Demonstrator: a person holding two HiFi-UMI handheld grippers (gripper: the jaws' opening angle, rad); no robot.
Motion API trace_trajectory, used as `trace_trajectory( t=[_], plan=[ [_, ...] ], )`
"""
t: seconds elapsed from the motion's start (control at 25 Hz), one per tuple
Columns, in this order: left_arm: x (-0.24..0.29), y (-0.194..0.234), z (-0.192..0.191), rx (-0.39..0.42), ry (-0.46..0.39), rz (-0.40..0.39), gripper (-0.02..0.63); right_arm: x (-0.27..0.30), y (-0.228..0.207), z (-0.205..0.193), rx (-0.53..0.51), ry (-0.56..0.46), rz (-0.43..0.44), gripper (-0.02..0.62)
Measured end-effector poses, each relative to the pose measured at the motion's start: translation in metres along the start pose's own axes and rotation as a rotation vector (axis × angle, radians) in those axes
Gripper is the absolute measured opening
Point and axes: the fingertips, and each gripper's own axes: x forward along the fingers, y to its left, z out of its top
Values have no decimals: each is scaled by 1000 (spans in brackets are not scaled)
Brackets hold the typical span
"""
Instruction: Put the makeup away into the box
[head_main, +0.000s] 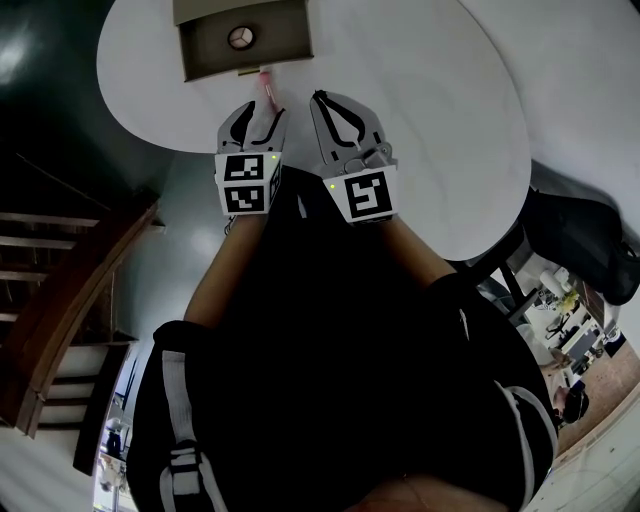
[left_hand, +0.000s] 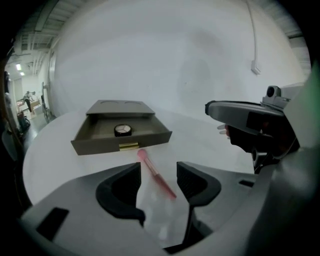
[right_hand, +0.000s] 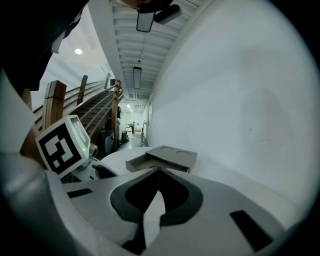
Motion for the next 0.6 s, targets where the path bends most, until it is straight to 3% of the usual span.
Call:
trace_trajectory(
  t=[0.16,0.36,0.6],
  plan=[
    [14,-4,-15,-41,73,-38,253,2,-1,-7,13,16,3,23],
    [25,-1,-20,17,112,-3,255,5,-5,-15,23,29,0,23],
    [24,10,-25,47,128,21,155,6,-5,-17,30,33,-2,23]
  ],
)
